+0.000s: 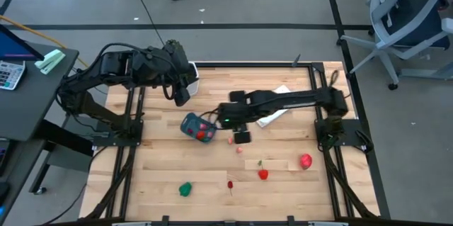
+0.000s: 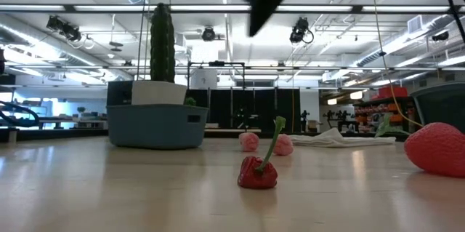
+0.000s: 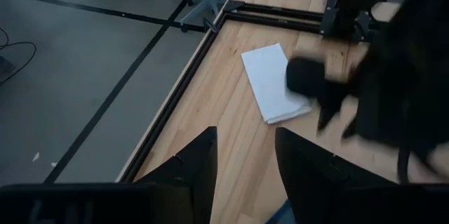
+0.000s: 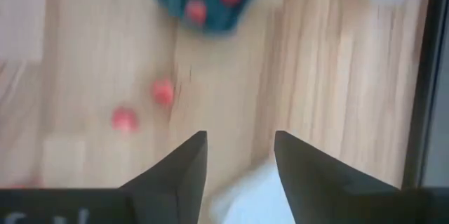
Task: Pick and placing Produce into tupperware
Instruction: Put the red dragonfruit into the blue bin
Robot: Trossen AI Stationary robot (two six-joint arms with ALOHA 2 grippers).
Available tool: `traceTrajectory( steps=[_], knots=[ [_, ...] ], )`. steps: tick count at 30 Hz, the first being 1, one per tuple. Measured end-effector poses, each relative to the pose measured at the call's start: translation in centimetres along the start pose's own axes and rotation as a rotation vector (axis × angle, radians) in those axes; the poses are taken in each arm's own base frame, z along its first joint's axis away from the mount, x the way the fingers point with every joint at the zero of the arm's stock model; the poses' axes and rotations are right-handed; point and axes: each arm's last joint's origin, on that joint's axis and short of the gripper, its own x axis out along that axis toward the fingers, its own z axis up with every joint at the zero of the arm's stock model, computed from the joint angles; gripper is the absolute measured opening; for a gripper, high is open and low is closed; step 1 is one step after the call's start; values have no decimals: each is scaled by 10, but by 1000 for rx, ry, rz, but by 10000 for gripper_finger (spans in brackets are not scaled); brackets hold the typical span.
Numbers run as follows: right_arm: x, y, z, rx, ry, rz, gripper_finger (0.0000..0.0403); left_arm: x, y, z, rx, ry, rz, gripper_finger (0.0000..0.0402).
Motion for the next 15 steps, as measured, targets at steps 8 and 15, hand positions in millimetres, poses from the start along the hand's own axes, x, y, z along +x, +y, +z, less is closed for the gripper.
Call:
traceTrajectory(
  steps=[8,15],
  knots=[
    [-43,28,-67,144,134,9,184,0,1,-3,12,32,4,141],
    [-36,79,-162,95,228,6,196,6,-1,-9,29,76,9,140]
  ],
)
